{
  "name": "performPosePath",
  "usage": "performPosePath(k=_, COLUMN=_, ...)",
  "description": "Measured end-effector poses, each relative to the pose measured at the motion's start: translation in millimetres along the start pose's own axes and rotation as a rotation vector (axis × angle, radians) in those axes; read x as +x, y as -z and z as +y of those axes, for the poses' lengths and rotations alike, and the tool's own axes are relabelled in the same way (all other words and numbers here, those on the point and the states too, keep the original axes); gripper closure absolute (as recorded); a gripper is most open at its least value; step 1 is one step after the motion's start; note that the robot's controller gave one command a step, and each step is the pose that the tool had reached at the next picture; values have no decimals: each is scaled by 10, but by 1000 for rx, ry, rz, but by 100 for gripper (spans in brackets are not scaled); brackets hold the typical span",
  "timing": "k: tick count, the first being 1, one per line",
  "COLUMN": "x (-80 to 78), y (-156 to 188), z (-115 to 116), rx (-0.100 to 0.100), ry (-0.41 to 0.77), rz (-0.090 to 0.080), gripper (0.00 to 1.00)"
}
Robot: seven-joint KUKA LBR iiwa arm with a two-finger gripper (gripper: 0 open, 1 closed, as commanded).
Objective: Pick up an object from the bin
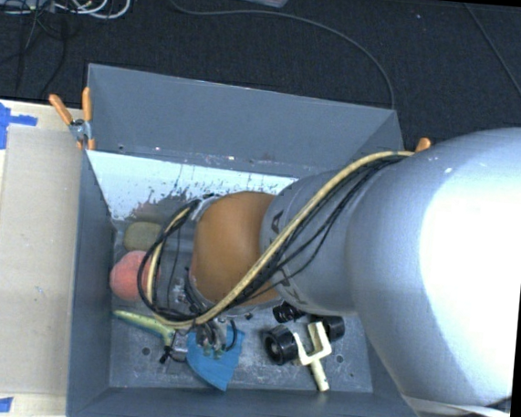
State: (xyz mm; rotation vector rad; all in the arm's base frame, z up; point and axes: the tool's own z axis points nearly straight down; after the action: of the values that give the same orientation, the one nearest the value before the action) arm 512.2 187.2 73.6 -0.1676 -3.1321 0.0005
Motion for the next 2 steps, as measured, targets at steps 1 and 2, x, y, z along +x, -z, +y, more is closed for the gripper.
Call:
performPosePath(k=1, x=100, y=-31, z=-92, rx=2, ry=-259, rz=2, gripper=100)
performPosePath(k=2, x=99, y=-31, z=-92, rx=1, ry=-259, rz=2, gripper=100)
